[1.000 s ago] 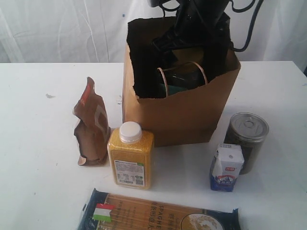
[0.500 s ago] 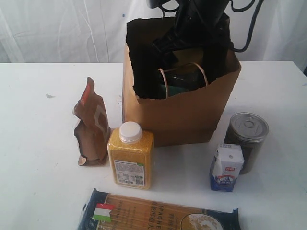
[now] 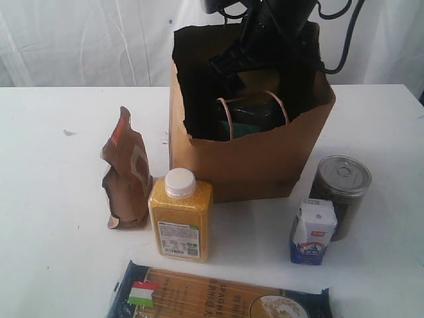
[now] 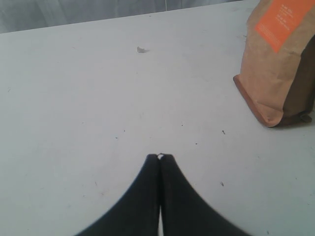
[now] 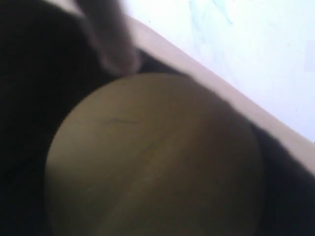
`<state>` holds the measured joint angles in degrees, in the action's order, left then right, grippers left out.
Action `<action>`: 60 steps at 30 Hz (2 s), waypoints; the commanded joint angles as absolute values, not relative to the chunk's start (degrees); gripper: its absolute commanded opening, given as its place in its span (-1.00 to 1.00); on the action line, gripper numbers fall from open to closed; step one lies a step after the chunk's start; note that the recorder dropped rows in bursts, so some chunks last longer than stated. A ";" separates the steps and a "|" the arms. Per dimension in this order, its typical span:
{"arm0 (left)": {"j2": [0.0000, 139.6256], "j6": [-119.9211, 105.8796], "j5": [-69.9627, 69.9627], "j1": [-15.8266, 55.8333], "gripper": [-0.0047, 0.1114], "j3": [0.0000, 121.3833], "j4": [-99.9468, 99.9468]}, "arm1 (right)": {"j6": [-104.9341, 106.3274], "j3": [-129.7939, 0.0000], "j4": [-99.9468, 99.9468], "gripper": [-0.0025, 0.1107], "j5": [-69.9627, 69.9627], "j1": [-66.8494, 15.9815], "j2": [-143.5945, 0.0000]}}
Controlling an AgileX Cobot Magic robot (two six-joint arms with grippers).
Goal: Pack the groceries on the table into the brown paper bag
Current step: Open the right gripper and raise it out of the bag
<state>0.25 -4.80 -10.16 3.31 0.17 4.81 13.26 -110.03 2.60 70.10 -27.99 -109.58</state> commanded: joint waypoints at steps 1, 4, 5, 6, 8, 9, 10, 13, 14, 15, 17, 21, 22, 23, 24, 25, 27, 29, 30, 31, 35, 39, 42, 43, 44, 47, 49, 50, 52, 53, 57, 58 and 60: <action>0.00 -4.76 -9.78 3.66 -0.92 0.00 5.03 | 13.88 -110.59 2.15 0.64 69.96 -28.06 -108.79; 0.00 -4.76 -9.78 3.66 -0.92 0.00 5.03 | 13.88 -110.59 2.07 0.67 69.96 -28.06 -108.79; 0.00 -4.76 -9.78 3.66 -0.92 0.00 5.03 | 13.88 -110.59 1.80 0.71 69.96 -28.06 -108.79; 0.00 -4.76 -9.78 3.66 -0.92 0.00 5.03 | 13.01 -110.59 1.54 0.77 69.34 -28.06 -108.79; 0.00 -4.76 -9.78 3.66 -0.92 0.00 5.03 | 11.42 -110.59 1.44 0.90 69.06 -28.06 -108.79; 0.00 -4.76 -9.78 3.66 -0.92 0.00 5.03 | 11.29 -110.59 1.27 0.90 69.06 -28.06 -108.79; 0.00 -4.76 -9.78 3.66 -0.92 0.00 5.03 | 11.16 -110.59 0.66 0.90 69.34 -28.06 -108.79; 0.00 -4.76 -9.78 3.66 -0.92 0.00 5.03 | 10.14 -110.59 0.00 0.90 69.77 -28.06 -108.79; 0.00 -4.76 -9.78 3.66 -0.92 0.00 5.03 | 10.14 -110.59 0.00 0.90 69.81 -28.06 -108.79; 0.00 -4.76 -9.78 3.66 -0.92 0.00 5.03 | 10.14 -110.59 0.00 0.90 69.81 -28.06 -108.79; 0.00 -4.76 -9.78 3.66 -0.92 0.00 5.03 | 10.14 -110.59 0.00 0.90 69.68 -28.06 -108.79; 0.00 -4.76 -9.78 3.66 -0.92 0.00 5.03 | 10.26 -110.59 1.49 0.90 69.35 -28.06 -106.24; 0.00 -4.76 -9.78 3.66 -0.92 0.00 5.03 | 10.15 -110.59 1.49 0.90 69.35 -28.06 -104.84; 0.00 -4.76 -9.78 3.66 -0.92 0.00 5.03 | 10.06 -110.59 1.49 0.90 69.10 -28.06 -103.89; 0.00 -4.76 -9.78 3.66 -0.92 0.00 5.03 | 9.41 -110.59 1.49 0.90 68.99 -28.06 -103.08; 0.00 -4.76 -9.78 3.66 -0.92 0.00 5.03 | 8.61 -110.59 1.49 0.90 68.99 -28.06 -102.59; 0.00 -4.76 -9.78 3.66 -0.92 0.00 5.03 | 8.60 -110.59 1.68 0.90 68.99 -28.06 -101.93; 0.00 -4.76 -9.78 3.66 -0.92 0.00 5.03 | 8.34 -110.59 2.72 0.90 68.84 -28.06 -101.16; 0.00 -4.76 -9.78 3.66 -0.92 0.00 5.03 | 8.34 -110.59 3.10 0.90 68.55 -28.06 -100.87; 0.00 -4.76 -9.78 3.66 -0.92 0.00 5.03 | 8.34 -110.59 3.10 0.90 68.28 -28.06 -100.57; 0.00 -4.76 -9.78 3.66 -0.92 0.00 5.03 | 8.11 -110.59 3.20 0.90 67.59 -28.20 -99.40; 0.00 -4.76 -9.78 3.66 -0.92 0.00 5.03 | 8.11 -110.59 3.20 0.90 67.59 -28.57 -98.45; 0.00 -4.76 -9.78 3.66 -0.92 0.00 5.03 | 8.11 -110.59 3.20 0.90 67.59 -28.62 -97.78; 0.00 -4.76 -9.78 3.66 -0.92 0.00 5.03 | 8.11 -110.59 3.20 0.90 67.59 -28.62 -97.58; 0.00 -4.76 -9.78 3.66 -0.92 0.00 5.03 | 7.96 -110.59 3.20 0.90 67.59 -28.62 -97.38; 0.00 -4.76 -9.78 3.66 -0.92 0.00 5.03 | 7.50 -110.59 3.20 0.90 67.59 -28.62 -96.48; 0.00 -4.76 -9.78 3.66 -0.92 0.00 5.03 | 7.50 -110.59 3.06 0.90 67.45 -29.02 -95.88; 0.00 -4.76 -9.78 3.66 -0.92 0.00 5.03 | 7.50 -110.59 3.05 0.90 67.48 -29.31 -95.39; 0.00 -4.76 -9.78 3.66 -0.92 0.00 5.03 | 7.50 -110.59 2.95 0.90 67.48 -29.70 -94.74; 0.00 -4.76 -9.78 3.66 -0.92 0.00 5.03 | 7.40 -110.59 2.96 0.90 67.48 -29.80 -94.20; 0.00 -4.76 -9.78 3.66 -0.92 0.00 5.03 | 7.41 -110.59 2.96 0.90 67.48 -30.19 -92.70; 0.00 -4.76 -9.78 3.66 -0.92 0.00 5.03 | 7.41 -110.59 2.81 0.90 67.61 -30.19 -92.37; 0.00 -4.76 -9.78 3.66 -0.92 0.00 5.03 | 7.31 -110.59 2.22 0.90 68.09 -30.19 -91.16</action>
